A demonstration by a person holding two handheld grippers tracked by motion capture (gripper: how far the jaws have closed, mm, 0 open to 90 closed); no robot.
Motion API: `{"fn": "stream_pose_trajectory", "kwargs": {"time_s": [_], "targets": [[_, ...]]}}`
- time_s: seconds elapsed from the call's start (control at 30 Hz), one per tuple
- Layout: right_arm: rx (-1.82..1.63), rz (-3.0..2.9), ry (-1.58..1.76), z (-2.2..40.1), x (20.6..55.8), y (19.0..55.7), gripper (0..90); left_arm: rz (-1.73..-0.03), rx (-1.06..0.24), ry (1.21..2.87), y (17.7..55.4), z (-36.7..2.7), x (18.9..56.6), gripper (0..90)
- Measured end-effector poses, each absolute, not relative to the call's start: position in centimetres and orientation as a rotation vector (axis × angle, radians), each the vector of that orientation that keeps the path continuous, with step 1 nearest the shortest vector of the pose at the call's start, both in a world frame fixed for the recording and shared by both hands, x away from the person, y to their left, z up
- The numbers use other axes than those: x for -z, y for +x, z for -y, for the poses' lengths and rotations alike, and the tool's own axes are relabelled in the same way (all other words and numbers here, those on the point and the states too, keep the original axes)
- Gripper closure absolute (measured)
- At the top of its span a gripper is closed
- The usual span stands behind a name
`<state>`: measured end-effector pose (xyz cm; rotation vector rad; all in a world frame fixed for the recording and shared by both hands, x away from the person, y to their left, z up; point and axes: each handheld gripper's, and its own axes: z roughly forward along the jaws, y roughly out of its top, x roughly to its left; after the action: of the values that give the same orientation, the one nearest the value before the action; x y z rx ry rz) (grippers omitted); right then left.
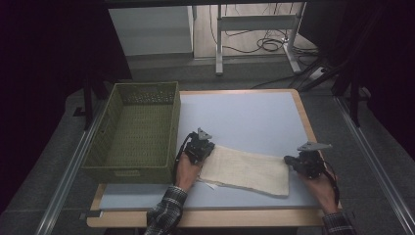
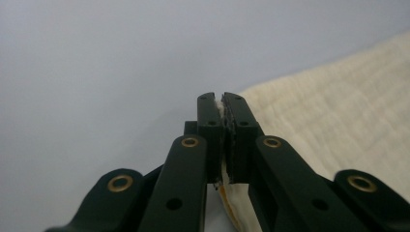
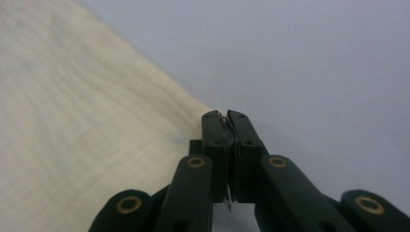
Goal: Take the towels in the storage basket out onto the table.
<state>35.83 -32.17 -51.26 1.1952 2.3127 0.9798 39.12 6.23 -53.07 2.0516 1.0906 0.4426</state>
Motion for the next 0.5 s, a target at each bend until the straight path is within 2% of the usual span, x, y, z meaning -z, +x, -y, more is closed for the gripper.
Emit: {"fn": "stream_pose_trajectory", "kwargs": {"time_s": [0.3, 0.5], "targets": [[-0.968, -2.271, 1.208, 32.1, 50.3, 39.4, 86.9, -1.120, -0.538, 2.047, 40.8, -5.9, 52.0, 86.8], [-1.000, -2.256, 1.138, 31.9, 49.0, 37.7, 86.9, -1.094, -0.596, 2.021, 38.5, -6.1, 51.0, 86.6]]}}
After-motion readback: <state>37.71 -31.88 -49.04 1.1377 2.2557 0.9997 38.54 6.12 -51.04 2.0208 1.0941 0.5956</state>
